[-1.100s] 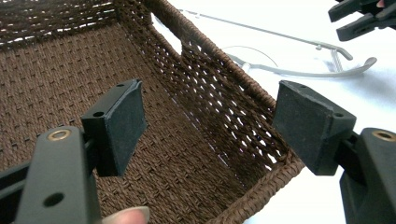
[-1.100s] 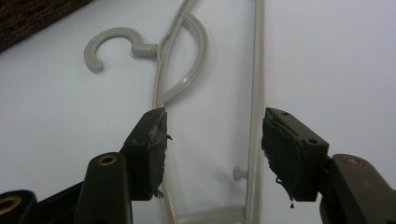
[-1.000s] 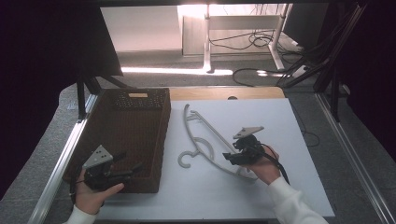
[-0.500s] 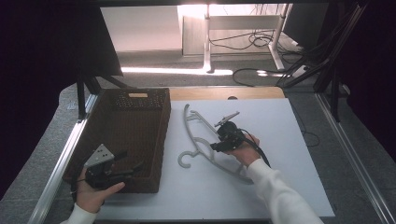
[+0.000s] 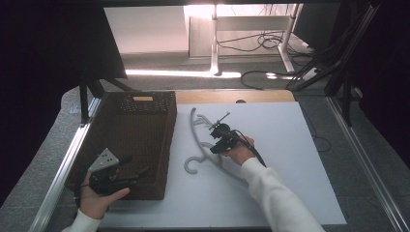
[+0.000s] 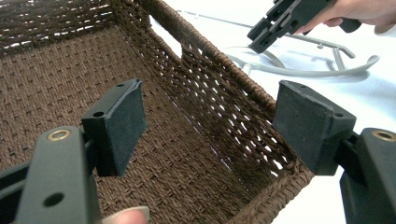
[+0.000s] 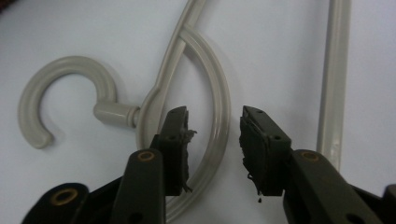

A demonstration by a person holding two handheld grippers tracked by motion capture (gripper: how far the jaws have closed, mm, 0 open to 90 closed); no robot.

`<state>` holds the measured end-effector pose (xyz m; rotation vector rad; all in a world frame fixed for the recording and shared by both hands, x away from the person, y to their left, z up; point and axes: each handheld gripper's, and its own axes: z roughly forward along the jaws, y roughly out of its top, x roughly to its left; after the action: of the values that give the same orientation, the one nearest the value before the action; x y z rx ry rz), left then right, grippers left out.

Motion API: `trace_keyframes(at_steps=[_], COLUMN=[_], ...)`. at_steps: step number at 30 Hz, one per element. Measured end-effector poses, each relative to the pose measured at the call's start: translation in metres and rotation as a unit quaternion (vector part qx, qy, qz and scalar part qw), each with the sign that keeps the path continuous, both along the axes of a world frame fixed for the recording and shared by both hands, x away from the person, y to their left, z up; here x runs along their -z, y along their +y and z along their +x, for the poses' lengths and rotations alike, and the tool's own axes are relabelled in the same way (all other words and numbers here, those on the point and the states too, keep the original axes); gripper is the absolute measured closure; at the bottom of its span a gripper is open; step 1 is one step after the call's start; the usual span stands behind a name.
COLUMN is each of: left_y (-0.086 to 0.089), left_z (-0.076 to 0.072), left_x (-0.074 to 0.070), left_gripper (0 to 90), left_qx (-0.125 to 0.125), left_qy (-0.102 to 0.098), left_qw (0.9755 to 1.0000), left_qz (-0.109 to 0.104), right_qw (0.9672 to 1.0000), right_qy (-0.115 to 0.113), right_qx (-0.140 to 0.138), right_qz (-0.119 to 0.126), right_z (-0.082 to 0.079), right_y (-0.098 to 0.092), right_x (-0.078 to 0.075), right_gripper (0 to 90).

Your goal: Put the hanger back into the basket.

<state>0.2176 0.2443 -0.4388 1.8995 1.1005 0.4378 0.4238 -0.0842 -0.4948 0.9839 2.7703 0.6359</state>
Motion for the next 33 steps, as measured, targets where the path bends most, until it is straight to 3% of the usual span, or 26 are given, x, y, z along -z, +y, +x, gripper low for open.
trace_keyframes(at_steps=[7, 18, 23, 25, 33], left_y=[0.001, 0.000, 0.002, 0.002, 0.002], left_z=[0.000, 0.000, 0.000, 0.000, 0.000], left_x=[0.001, 0.000, 0.000, 0.000, 0.000], left_gripper=[24.7, 24.7, 24.6, 24.7, 24.6], left_qx=[-0.001, 0.000, -0.003, -0.004, -0.004], left_qy=[0.001, 0.000, -0.001, -0.001, -0.002], left_qw=[1.0000, 1.0000, 1.0000, 1.0000, 1.0000], left_qz=[0.001, 0.001, -0.002, -0.001, -0.003], right_qw=[0.9994, 0.9991, 0.9980, 0.9982, 0.9995], right_qy=[-0.008, -0.005, -0.022, -0.023, -0.030], right_qx=[-0.001, 0.005, -0.009, -0.006, -0.001], right_qz=[-0.034, -0.042, -0.058, -0.056, -0.010], right_z=[0.000, 0.002, 0.000, 0.000, -0.002], right_y=[0.009, 0.012, 0.011, 0.011, 0.003], right_x=[0.006, 0.006, 0.004, 0.004, -0.015], right_gripper=[75.7, 79.4, 81.7, 81.7, 81.9])
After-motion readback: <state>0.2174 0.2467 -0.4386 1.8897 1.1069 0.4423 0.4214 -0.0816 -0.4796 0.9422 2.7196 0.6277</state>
